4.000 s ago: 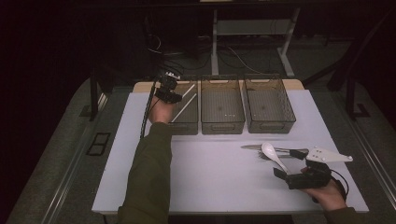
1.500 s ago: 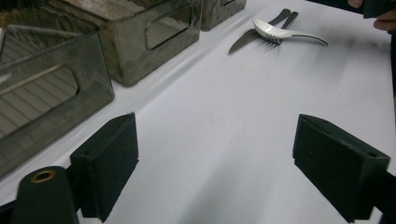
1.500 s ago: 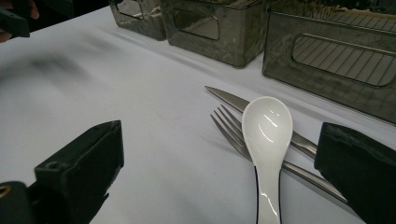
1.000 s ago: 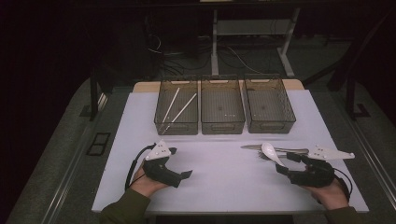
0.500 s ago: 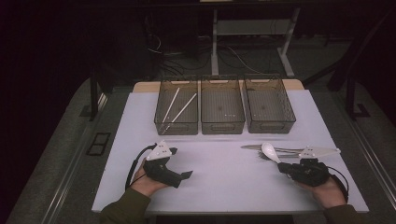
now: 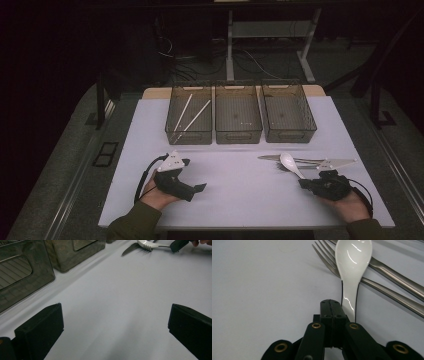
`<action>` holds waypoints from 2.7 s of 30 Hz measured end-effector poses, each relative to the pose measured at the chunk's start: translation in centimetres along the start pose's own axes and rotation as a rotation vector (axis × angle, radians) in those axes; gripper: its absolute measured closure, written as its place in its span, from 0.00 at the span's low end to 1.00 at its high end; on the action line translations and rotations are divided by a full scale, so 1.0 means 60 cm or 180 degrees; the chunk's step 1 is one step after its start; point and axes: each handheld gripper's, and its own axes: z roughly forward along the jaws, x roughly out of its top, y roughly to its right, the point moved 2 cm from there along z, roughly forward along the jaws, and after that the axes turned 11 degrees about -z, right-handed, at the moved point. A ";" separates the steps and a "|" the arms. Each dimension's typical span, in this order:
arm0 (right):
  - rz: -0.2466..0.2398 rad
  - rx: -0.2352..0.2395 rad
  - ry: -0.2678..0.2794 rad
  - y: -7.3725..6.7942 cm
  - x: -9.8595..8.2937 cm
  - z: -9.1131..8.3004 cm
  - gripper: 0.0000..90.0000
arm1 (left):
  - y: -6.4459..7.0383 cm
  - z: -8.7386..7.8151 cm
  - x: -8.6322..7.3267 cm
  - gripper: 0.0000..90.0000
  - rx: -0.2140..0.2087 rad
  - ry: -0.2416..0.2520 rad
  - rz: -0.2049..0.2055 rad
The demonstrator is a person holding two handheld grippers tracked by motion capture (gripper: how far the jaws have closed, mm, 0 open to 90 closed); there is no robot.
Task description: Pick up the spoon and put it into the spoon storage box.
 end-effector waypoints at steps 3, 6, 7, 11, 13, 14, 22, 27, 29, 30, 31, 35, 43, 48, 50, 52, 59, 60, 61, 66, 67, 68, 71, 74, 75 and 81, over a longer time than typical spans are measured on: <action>-0.0033 -0.0079 -0.0038 0.003 -0.002 -0.002 1.00 | 0.000 0.000 0.000 0.00 -0.0004 0.0003 0.0000; -0.0010 -0.0131 -0.0055 0.009 -0.005 -0.005 1.00 | 0.000 0.000 0.000 0.00 -0.0009 -0.0001 0.0003; -0.0005 -0.0144 -0.0052 0.012 -0.006 -0.005 1.00 | 0.000 0.000 0.000 0.00 -0.0008 -0.0002 0.0004; 0.0061 -0.0178 -0.0051 0.021 -0.010 -0.010 1.00 | 0.000 0.000 0.000 0.00 -0.0015 0.0000 0.0002; 0.0079 -0.0189 -0.0046 0.026 -0.011 -0.012 1.00 | 0.000 0.001 0.000 0.00 -0.0017 -0.0002 0.0003; 0.0103 -0.0200 -0.0044 0.028 -0.012 -0.013 1.00 | 0.000 0.001 0.000 0.00 -0.0018 -0.0001 0.0002; 0.0227 -0.0100 0.0126 0.037 -0.013 -0.026 0.95 | 0.000 0.001 0.000 0.00 -0.0026 -0.0002 0.0006; 0.0200 -0.0040 0.0325 0.039 -0.005 -0.039 0.76 | -0.002 0.000 0.001 0.00 -0.0033 0.0017 -0.0011; 0.0172 -0.0027 0.0418 0.043 0.000 -0.041 0.67 | -0.002 0.000 0.001 0.00 -0.0037 0.0024 -0.0023; 0.0173 0.0007 0.0442 0.044 0.002 -0.041 0.64 | -0.002 0.000 0.001 0.00 -0.0041 0.0026 -0.0024; 0.0166 0.0005 0.0475 0.046 0.005 -0.040 0.61 | -0.002 0.000 0.001 0.00 -0.0044 0.0029 -0.0031; 0.0118 0.0022 0.0560 0.051 0.019 -0.034 0.51 | -0.002 0.000 0.001 0.00 -0.0045 0.0011 -0.0017; 0.0090 0.0006 0.0706 0.065 0.060 -0.016 0.49 | -0.002 0.001 0.001 0.00 -0.0044 0.0007 -0.0016; 0.0070 -0.0006 0.0737 0.073 0.079 -0.002 0.49 | -0.001 0.002 0.001 0.00 -0.0045 0.0004 -0.0021; 0.0056 -0.0014 0.0726 0.074 0.085 0.006 0.49 | -0.001 0.001 0.001 0.00 -0.0048 0.0006 -0.0017; 0.0053 -0.0006 0.0704 0.075 0.088 0.013 0.49 | -0.001 0.001 0.001 0.00 -0.0050 0.0007 -0.0005; 0.0042 -0.0024 0.0591 0.074 0.080 0.024 0.50 | 0.000 0.000 0.002 0.00 -0.0064 0.0026 0.0006; 0.0048 -0.0027 0.0557 0.074 0.078 0.026 0.50 | 0.000 0.000 0.002 0.00 -0.0062 0.0025 0.0006; 0.0053 -0.0029 0.0545 0.074 0.077 0.026 0.50 | 0.000 -0.001 0.003 0.00 -0.0061 0.0026 0.0011; 0.0064 -0.0050 0.0482 0.074 0.074 0.027 0.52 | 0.001 0.000 0.002 0.00 -0.0061 0.0019 0.0020; 0.0052 -0.0050 0.0479 0.074 0.073 0.028 0.53 | 0.001 0.000 0.002 0.00 -0.0062 0.0020 0.0021; 0.0056 -0.0045 0.0459 0.075 0.072 0.028 0.54 | 0.001 0.000 0.003 0.00 -0.0063 0.0021 0.0019; 0.0059 -0.0051 0.0397 0.076 0.068 0.030 0.56 | 0.001 0.000 0.003 0.00 -0.0064 0.0021 0.0018; 0.0070 -0.0048 0.0368 0.076 0.067 0.031 0.58 | 0.001 0.000 0.003 0.00 -0.0061 0.0014 0.0029; 0.0066 -0.0039 0.0361 0.076 0.067 0.032 0.58 | 0.001 0.000 0.003 0.00 -0.0061 0.0013 0.0029; 0.0044 0.0008 0.0282 0.072 0.064 0.040 0.60 | 0.001 0.000 0.003 0.00 -0.0063 0.0011 0.0026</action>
